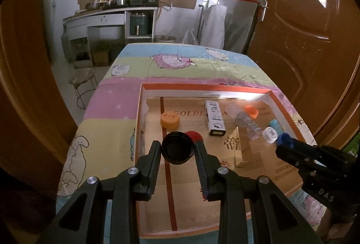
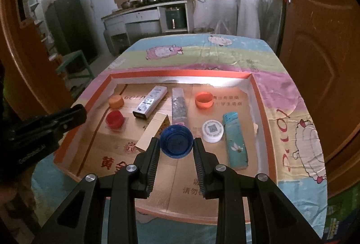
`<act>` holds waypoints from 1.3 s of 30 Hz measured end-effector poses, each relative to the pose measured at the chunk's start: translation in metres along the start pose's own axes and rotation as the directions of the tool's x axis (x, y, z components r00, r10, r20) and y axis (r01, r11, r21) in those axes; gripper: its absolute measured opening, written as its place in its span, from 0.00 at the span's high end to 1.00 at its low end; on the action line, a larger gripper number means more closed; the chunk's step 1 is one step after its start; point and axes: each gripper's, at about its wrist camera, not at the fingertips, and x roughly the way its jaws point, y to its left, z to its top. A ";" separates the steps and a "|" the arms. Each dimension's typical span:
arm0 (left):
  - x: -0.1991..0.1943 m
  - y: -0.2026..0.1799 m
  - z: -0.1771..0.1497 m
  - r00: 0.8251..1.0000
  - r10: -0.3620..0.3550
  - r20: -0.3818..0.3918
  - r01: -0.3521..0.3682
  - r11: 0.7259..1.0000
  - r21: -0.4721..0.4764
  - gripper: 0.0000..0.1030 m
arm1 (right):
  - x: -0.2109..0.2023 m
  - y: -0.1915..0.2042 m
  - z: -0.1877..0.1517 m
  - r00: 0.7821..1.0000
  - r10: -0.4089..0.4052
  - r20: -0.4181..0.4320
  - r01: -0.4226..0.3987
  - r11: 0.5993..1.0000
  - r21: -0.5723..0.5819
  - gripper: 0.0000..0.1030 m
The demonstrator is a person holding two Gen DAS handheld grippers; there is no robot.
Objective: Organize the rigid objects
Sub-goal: 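Carry the black cap and blue cap with both grippers over the box lid, then lower the black and blue caps into the lid and open both grippers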
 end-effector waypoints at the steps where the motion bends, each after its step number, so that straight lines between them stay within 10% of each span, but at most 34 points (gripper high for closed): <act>1: 0.002 0.001 0.000 1.000 0.002 -0.003 -0.002 1.000 -0.001 0.69 | 0.001 0.000 0.000 1.000 0.000 -0.002 0.000 1.000 0.000 0.70; 39: 0.044 0.000 -0.011 0.996 0.032 -0.087 -0.029 0.999 0.035 0.69 | 0.039 -0.008 -0.006 0.997 -0.002 -0.078 0.002 1.000 0.004 0.70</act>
